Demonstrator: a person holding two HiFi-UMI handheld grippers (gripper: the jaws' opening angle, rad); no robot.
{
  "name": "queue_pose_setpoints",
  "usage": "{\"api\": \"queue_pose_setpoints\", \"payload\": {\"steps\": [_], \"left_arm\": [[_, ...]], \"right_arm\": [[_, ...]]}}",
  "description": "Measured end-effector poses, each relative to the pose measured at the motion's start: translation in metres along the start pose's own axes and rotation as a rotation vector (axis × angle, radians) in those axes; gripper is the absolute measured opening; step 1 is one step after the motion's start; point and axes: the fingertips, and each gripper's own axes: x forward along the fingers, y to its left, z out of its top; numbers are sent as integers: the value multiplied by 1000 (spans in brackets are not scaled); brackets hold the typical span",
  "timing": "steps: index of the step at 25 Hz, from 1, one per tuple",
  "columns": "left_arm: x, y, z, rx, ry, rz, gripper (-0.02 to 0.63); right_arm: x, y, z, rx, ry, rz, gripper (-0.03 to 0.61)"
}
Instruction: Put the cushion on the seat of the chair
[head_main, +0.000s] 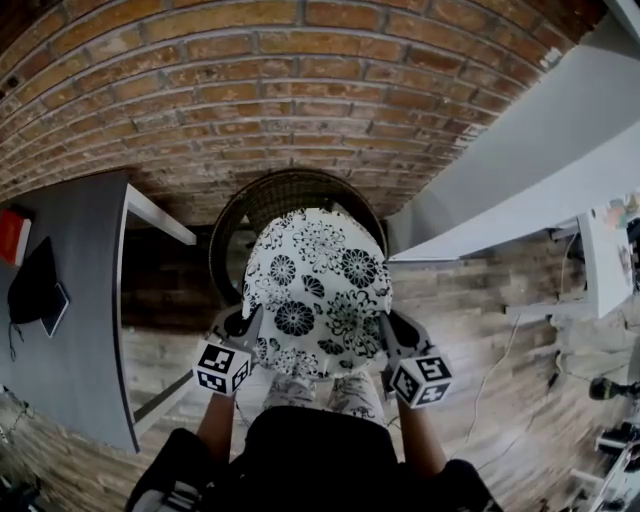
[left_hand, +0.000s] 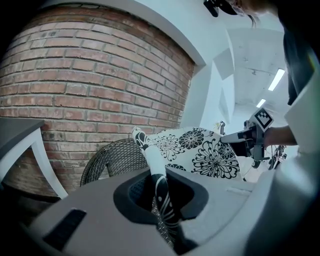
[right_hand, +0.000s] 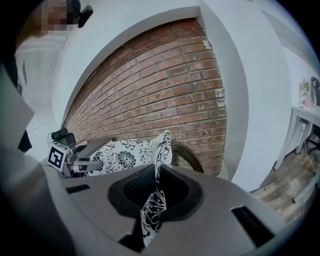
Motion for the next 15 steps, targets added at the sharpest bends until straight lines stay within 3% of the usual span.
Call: {"api": "queue_pose_setpoints", "payload": {"steps": [7, 15], "left_arm": [[29, 0, -8, -17, 15, 14, 12], [44, 9, -34, -52, 49, 85, 12]], "right_arm": [[28, -24, -7, -13, 38, 19, 31], [59, -33, -30, 21, 91, 64, 30]]}}
